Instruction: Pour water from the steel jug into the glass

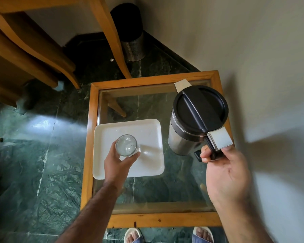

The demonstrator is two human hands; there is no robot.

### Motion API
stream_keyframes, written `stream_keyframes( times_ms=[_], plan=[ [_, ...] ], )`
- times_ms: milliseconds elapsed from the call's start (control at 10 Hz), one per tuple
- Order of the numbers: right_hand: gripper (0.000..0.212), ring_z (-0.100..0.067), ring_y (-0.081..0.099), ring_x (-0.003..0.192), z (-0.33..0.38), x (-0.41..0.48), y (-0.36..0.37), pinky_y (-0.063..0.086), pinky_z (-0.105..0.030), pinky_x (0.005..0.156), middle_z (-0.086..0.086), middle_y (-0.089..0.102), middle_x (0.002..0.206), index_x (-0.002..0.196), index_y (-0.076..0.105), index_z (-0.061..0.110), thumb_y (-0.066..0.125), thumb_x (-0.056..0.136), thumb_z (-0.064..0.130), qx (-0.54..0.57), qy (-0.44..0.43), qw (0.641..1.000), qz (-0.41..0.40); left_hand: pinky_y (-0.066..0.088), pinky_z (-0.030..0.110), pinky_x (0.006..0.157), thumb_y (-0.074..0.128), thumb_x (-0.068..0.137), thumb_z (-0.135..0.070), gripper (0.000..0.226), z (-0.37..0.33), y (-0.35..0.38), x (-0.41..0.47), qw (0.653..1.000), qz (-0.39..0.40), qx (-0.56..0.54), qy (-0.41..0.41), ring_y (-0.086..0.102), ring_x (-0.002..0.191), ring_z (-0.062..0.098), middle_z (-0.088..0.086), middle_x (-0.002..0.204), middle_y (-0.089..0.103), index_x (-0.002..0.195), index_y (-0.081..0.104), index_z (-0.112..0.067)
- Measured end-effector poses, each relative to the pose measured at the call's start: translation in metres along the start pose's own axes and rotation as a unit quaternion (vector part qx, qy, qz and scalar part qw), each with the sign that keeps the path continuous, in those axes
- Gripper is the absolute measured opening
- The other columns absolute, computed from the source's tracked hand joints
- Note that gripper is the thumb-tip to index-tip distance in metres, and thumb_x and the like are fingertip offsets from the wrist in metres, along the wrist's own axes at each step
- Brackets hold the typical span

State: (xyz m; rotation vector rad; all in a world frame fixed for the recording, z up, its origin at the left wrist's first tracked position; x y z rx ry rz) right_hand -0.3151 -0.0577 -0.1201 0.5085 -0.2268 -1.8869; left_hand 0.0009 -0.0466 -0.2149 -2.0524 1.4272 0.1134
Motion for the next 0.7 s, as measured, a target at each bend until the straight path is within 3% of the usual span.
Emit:
stream_keyframes(
  times_ms=[200, 500, 600, 700],
  plan=[
    [0.033, -0.017, 0.063, 0.066, -0.002, -0.006, -0.001, 0.051, -0.026, 0.067, 0.0, 0.071, 0.063, 0.069, 0.078, 0.021, 0.054, 0.087, 0.035, 0.006, 0.008, 1.0, 0.008, 0.051, 0.03, 0.098, 0.098, 0.076, -0.023, 0.07, 0.01, 0.003, 0.004, 1.0, 0.002, -0.006, -0.007, 0.065, 0.124, 0.024, -0.002, 0.131, 0.072, 0.137, 0.062, -0.029],
    [0.034, -0.016, 0.062, 0.065, -0.01, -0.022, -0.001, 0.052, -0.026, 0.065, 0.003, 0.07, 0.066, 0.077, 0.08, 0.021, 0.049, 0.088, 0.029, 0.004, -0.009, 0.999, 0.043, 0.05, 0.023, 0.094, 0.096, 0.079, -0.023, 0.076, 0.011, 0.007, 0.001, 1.0, 0.006, 0.01, -0.021, 0.062, 0.124, 0.022, -0.002, 0.137, 0.068, 0.144, 0.057, -0.029],
    [0.035, -0.016, 0.062, 0.066, -0.009, -0.023, -0.002, 0.051, -0.028, 0.066, 0.003, 0.07, 0.069, 0.081, 0.08, 0.021, 0.049, 0.091, 0.034, -0.012, -0.015, 0.999, 0.041, 0.051, 0.047, 0.116, 0.087, 0.087, -0.005, 0.085, 0.013, 0.001, -0.001, 0.996, 0.031, 0.074, -0.037, 0.057, 0.139, 0.031, 0.005, 0.155, 0.058, 0.158, 0.044, -0.024],
    [0.047, -0.026, 0.066, 0.076, 0.007, -0.019, -0.016, 0.051, -0.039, 0.073, -0.008, 0.073, 0.078, 0.089, 0.076, 0.022, 0.055, 0.096, 0.063, -0.083, -0.026, 0.995, -0.057, 0.045, 0.052, 0.121, 0.06, 0.092, 0.013, 0.09, 0.008, -0.021, -0.004, 0.986, 0.024, 0.159, -0.049, 0.049, 0.149, 0.038, 0.01, 0.169, 0.043, 0.167, 0.029, -0.025]
  ],
)
Point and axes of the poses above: each hand's wrist, its own x-axis towards the middle knuckle, its own y-axis out of the palm, z = x × y, the point moved 8 cm from there along x, towards the middle knuckle
